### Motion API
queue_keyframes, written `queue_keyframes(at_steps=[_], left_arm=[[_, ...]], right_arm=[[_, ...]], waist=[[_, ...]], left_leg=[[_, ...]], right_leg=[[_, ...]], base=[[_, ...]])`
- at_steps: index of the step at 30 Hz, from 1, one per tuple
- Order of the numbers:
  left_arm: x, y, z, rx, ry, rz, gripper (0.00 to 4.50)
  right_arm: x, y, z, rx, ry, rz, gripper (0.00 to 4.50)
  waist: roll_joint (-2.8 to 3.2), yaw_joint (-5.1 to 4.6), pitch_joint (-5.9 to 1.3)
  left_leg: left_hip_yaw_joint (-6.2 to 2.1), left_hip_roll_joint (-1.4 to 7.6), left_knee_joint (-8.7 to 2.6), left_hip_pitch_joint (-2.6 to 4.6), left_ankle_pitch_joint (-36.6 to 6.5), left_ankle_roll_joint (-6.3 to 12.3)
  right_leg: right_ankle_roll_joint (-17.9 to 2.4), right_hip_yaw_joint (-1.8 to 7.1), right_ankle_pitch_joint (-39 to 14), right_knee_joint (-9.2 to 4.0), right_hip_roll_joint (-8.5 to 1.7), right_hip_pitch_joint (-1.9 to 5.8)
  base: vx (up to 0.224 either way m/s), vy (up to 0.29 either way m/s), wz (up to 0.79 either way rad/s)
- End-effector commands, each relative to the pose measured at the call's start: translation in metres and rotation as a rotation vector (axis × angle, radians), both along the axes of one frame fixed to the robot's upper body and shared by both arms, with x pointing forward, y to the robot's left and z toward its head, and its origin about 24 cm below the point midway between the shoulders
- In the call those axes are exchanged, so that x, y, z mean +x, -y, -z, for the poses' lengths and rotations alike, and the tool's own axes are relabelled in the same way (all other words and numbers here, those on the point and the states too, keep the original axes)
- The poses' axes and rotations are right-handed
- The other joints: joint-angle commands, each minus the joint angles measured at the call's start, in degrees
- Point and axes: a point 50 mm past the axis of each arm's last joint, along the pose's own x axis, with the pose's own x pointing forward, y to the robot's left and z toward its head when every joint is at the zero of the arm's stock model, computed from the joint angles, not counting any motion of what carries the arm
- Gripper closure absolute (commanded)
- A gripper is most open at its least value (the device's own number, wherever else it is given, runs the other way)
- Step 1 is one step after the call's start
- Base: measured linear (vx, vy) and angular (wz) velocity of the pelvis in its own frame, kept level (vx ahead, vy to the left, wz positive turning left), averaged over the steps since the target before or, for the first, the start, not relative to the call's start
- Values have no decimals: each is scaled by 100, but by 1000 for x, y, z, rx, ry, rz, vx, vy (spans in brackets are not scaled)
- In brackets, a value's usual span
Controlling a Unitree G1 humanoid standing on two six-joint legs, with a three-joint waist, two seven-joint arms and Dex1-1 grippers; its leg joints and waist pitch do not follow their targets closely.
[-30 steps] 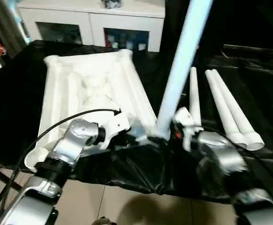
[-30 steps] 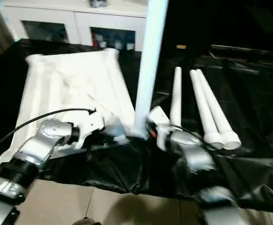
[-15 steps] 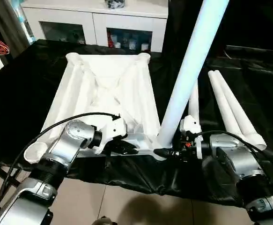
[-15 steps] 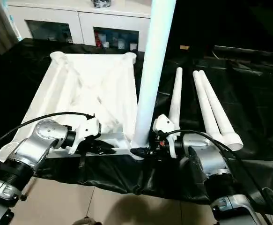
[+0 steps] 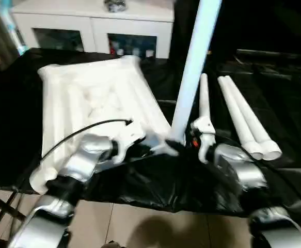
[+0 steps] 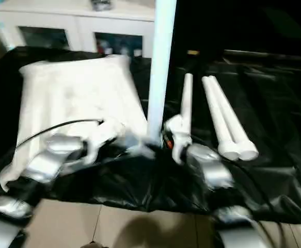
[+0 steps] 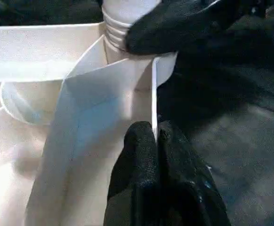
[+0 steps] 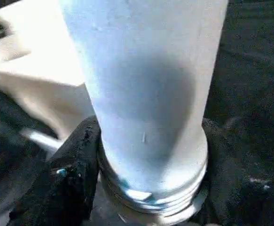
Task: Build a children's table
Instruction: Rotate leg to tighten
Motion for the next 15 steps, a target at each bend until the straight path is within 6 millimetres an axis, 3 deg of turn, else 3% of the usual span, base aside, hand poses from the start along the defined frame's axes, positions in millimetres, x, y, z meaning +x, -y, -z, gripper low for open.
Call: queue_keyframes(at_steps=[1, 4, 6, 8, 10, 15], left_arm=[[9, 22, -18, -47, 89, -20, 450], [13, 37, -18, -56, 91, -127, 450], [12, 53, -18, -79, 97, -151, 450], [11, 57, -18, -76, 105, -144, 450], [10, 61, -17, -74, 107, -132, 450], [9, 63, -17, -67, 105, -123, 450]], right_arm=[[-8, -23, 20, -12, -91, -8, 175], [-2, -34, 24, 3, -123, 144, 175], [0, -42, 26, 14, -136, 202, 175], [-1, -44, 26, 22, -135, 201, 175], [-1, -44, 26, 42, -142, 198, 119], [2, -41, 24, 56, -136, 207, 82]], waist=[[-5, 8, -337], [1, -23, -352], [-3, -18, -358], [-4, -10, -355], [10, 2, -351], [8, -11, -341]], left_leg=[[-289, 511, -424, 55, -1186, 122], [-284, 525, -420, 68, -1080, 64], [-275, 522, -416, 58, -1051, 98], [-263, 514, -408, 52, -1032, 147], [-265, 508, -408, 43, -1039, 214], [-277, 529, -430, 66, -1230, 167]], right_leg=[[-718, 476, -2140, -519, -764, 222], [-872, 470, -1793, -475, -751, 217], [-911, 477, -1669, -461, -756, 226], [-916, 481, -1609, -468, -764, 225], [-865, 477, -1655, -473, -763, 234], [-843, 475, -1798, -492, -755, 215]], base=[[0, 0, 0], [0, 0, 0], [0, 0, 0], [0, 0, 0], [0, 0, 0], [0, 0, 0]])
